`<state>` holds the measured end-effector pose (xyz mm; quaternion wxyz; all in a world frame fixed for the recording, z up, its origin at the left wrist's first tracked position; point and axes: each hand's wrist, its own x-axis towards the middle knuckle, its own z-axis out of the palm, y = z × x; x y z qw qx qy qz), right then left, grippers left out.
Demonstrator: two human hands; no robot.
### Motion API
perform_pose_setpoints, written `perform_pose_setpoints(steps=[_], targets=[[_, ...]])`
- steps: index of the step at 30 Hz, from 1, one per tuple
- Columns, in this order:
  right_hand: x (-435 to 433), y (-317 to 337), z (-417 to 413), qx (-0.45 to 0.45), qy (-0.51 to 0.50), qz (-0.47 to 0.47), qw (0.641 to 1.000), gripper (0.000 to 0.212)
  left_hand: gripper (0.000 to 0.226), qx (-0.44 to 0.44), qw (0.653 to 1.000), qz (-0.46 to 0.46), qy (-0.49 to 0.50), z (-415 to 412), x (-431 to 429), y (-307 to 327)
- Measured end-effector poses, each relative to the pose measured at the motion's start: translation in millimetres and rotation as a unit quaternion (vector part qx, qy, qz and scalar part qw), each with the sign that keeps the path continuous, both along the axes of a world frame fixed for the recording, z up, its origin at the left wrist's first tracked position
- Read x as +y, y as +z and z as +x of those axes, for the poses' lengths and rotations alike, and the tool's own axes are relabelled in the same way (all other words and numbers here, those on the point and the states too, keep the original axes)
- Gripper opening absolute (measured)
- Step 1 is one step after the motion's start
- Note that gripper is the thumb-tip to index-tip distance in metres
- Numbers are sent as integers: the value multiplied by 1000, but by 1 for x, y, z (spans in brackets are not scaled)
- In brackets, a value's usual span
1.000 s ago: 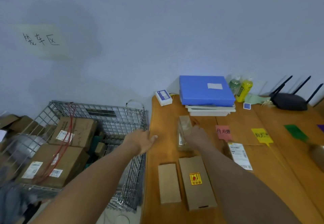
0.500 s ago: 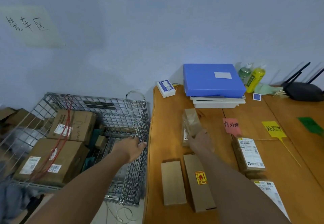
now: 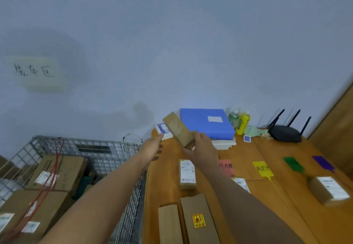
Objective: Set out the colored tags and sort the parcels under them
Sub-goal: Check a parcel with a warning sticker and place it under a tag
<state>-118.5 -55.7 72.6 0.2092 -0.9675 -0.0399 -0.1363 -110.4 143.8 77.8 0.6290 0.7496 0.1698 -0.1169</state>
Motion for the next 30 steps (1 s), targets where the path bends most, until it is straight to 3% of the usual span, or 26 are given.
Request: perform_pose_setpoints(steps=[4, 8, 10, 13, 15, 18, 20, 23, 30], targets=[[-5, 51, -15, -161, 64, -169, 970, 48, 39, -57, 981, -184, 25, -5, -26, 70], [-3, 83, -39, -243, 180, -221, 927, 43, 36, -112, 978, -170, 45, -14, -44, 111], [-3, 99, -51, -218, 198, -144, 945, 43, 39, -134, 978, -157, 36, -16, -46, 122], [-15, 123, -61, -165, 79, 126, 975, 49, 40, -162, 972, -171, -3, -22, -49, 139], [-27, 136, -59, -104, 17, 262, 959, 54, 39, -173, 969, -175, -31, -29, -53, 149], [-44, 147, -57, 18, 28, 430, 902, 53, 37, -186, 966, -166, -75, -39, -61, 160], [-53, 152, -59, 73, 56, 484, 870, 43, 35, -191, 962, -168, -98, -44, -66, 164], [-63, 156, -65, 82, 84, 515, 849, 27, 35, -193, 961, -169, -103, -48, -77, 166], [-89, 152, -57, 52, 88, 552, 828, 30, 49, -217, 967, -132, -32, -54, -98, 159]])
